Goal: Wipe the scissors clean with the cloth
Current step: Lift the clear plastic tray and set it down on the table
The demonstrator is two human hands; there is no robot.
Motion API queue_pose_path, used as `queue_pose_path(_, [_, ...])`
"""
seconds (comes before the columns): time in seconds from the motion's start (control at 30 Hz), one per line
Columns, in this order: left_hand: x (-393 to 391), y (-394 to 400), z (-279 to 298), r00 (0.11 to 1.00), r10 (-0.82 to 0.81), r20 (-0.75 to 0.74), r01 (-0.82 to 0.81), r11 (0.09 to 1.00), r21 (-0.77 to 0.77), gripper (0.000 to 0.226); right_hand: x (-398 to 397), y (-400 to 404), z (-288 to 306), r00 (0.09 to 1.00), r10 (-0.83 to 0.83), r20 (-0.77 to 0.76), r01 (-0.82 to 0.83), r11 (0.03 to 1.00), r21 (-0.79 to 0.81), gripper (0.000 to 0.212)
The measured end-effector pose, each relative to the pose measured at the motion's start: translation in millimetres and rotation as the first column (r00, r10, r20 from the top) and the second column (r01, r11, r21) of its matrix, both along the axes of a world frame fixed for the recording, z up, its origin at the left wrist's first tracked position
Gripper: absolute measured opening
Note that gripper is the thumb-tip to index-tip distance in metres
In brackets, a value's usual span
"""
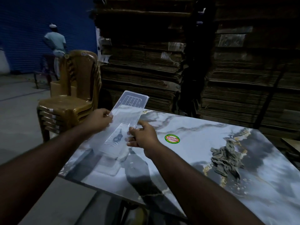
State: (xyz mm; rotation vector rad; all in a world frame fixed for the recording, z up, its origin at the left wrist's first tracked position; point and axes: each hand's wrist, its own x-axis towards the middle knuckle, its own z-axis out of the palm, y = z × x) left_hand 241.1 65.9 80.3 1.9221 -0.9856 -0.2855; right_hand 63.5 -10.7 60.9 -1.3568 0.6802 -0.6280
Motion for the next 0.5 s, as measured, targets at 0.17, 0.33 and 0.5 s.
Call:
queue_pose_path(0.17, [28.8,-15.0,-11.4,0.986,0.098,0.133,-0.123,0.974,0.191,0.024,40.3,-10.9,-16.9,0.99,-0.067,-0.123,0.055,0.994,-0.096,0.038])
queue_pose_path(0.33, [37.5,-31.5,-9.9,0.948,0.105,0.3,-0.187,0.947,0.261,0.03,61.4,-27.9,-26.4,0.961,-0.179,-0.211,0.12,0.956,-0.267,0.049])
queue_pose_path(0.5, [48.4,-36.6,-25.4,0.929,0.103,0.356,-0.23,0.912,0.338,0.035,68.5,-34.4,-42.6,0.916,-0.218,-0.338,0.074,0.917,-0.391,0.057])
